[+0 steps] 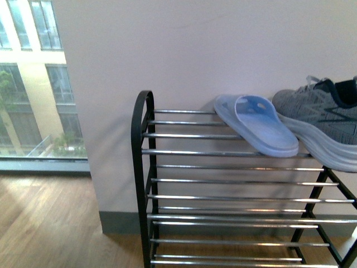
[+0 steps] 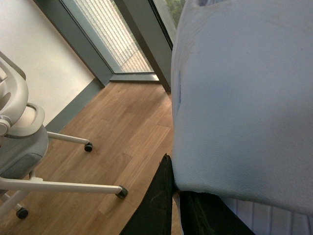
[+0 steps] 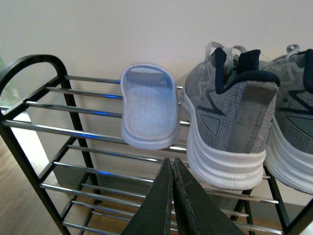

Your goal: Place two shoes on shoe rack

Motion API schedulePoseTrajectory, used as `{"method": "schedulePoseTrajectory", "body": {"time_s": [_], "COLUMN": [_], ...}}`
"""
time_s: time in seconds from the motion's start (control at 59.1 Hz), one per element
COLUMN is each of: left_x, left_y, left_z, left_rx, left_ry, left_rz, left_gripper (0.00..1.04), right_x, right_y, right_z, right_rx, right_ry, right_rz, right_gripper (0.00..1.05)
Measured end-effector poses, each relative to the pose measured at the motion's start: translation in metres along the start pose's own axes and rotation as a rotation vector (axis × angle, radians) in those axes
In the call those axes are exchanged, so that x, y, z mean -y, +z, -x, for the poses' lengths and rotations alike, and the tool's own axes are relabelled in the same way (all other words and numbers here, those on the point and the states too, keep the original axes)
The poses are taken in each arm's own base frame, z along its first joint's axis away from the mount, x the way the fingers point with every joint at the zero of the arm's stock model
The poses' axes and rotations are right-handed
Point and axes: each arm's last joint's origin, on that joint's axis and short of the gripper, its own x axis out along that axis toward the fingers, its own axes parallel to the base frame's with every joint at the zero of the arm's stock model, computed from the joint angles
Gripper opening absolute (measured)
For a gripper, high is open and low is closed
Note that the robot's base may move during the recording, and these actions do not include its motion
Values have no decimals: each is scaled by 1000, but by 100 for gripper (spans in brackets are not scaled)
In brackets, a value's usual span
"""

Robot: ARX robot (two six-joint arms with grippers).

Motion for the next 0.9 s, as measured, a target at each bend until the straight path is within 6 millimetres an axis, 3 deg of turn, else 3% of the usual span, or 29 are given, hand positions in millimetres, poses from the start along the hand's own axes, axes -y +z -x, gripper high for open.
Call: {"method": "schedulePoseTrajectory", "body": {"time_s": [0.101,0.676,0.812,0.896], "left_x": [0,0,0,4], "left_y": [0,0,0,2], "left_z": [0,0,0,2], "left_rx": [0,0,3,-15], "left_ry": [0,0,-8,-219], "left_rz": [0,0,3,157], "left_gripper": [2,2,2,2], "right_x": [0,0,0,0], "right_y": [-3,-3,-3,-3], "right_z": [10,14,14,14], "right_rx": [-1,6,6,6], "right_ry": [0,0,0,0], "right_rz": [0,0,-1,-1], "right_gripper": [2,94,95,95]}}
